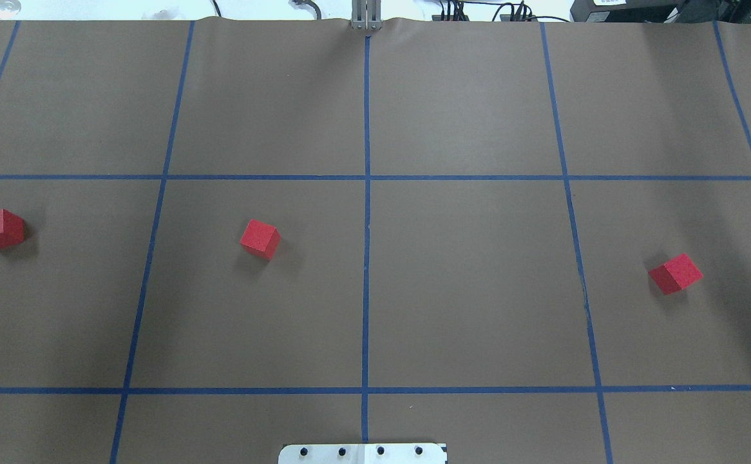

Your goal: Form red blocks into L shape at center

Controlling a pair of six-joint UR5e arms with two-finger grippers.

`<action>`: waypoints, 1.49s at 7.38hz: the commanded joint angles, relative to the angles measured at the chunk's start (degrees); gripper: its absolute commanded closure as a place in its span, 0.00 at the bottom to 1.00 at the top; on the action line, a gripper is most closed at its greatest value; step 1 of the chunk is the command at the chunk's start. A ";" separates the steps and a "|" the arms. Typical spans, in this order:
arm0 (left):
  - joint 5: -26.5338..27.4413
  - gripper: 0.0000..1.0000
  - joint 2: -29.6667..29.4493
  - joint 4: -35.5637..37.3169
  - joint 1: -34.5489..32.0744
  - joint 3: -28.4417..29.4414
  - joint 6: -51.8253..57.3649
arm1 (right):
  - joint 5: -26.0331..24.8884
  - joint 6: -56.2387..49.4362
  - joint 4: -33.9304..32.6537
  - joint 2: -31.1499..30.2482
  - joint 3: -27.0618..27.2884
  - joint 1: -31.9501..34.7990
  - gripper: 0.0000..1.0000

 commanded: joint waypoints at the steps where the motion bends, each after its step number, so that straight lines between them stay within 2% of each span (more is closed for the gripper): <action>1: 0.07 0.00 0.12 -0.03 0.00 -0.91 -0.08 | -0.26 0.08 -0.09 0.26 -0.31 0.00 0.00; 7: -0.54 0.00 0.30 -0.29 0.00 -1.53 -0.17 | 0.26 -0.36 0.09 -0.88 0.13 -0.09 0.00; 9: -0.89 0.00 0.65 -0.29 0.00 -1.71 -0.26 | 1.31 -0.18 0.17 -0.71 2.06 -1.48 0.00; 11: -1.51 0.00 0.65 -0.29 0.09 -1.62 -0.17 | 1.32 0.17 0.18 -0.97 6.44 -6.92 0.00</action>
